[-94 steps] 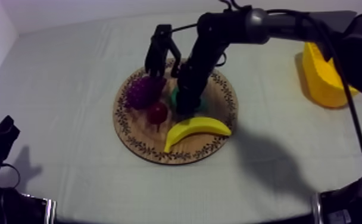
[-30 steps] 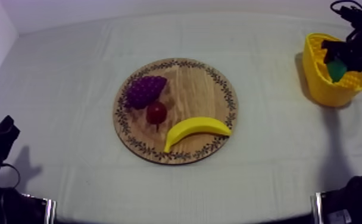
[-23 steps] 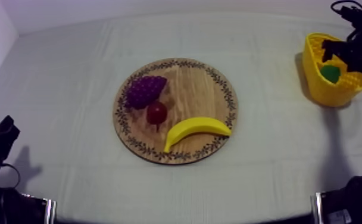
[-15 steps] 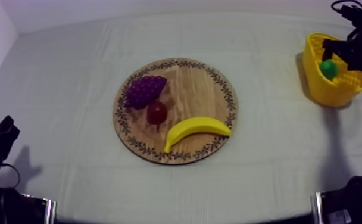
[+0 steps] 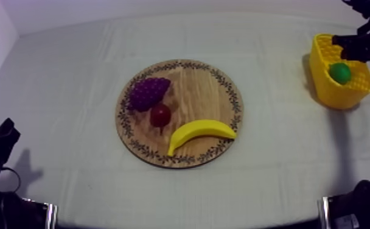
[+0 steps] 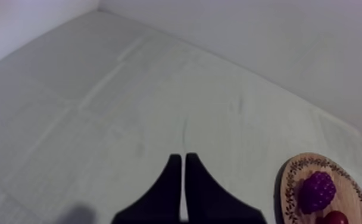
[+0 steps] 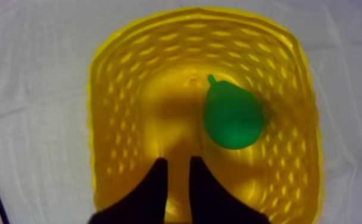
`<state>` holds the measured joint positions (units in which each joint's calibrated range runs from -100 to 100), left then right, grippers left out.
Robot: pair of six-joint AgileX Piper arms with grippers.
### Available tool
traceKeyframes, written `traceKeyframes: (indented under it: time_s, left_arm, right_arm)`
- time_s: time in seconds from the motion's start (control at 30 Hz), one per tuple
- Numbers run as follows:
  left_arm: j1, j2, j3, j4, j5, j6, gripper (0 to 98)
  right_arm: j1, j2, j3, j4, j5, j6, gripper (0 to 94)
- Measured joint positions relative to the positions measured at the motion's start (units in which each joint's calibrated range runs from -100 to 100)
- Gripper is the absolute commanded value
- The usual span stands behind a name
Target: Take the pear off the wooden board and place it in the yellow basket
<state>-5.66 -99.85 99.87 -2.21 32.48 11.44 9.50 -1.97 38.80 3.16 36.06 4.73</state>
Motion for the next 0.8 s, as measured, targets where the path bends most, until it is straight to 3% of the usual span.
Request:
traceKeyframes:
  time_s: [0.13,0.43,0.8]
  left_arm:
    - [0.0,0.0,0.0,0.0,0.0,0.0,0.1]
    - [0.0,0.0,0.0,0.0,0.0,0.0,0.1]
    - [0.0,0.0,0.0,0.0,0.0,0.0,0.1]
  right_arm:
    - [0.41,-6.16,3.91,-3.16,-2.41,1.78,0.7]
    - [0.27,-27.68,20.89,-4.59,-8.83,3.06,0.3]
    - [0.61,-61.67,40.09,-4.84,1.93,6.78,2.3]
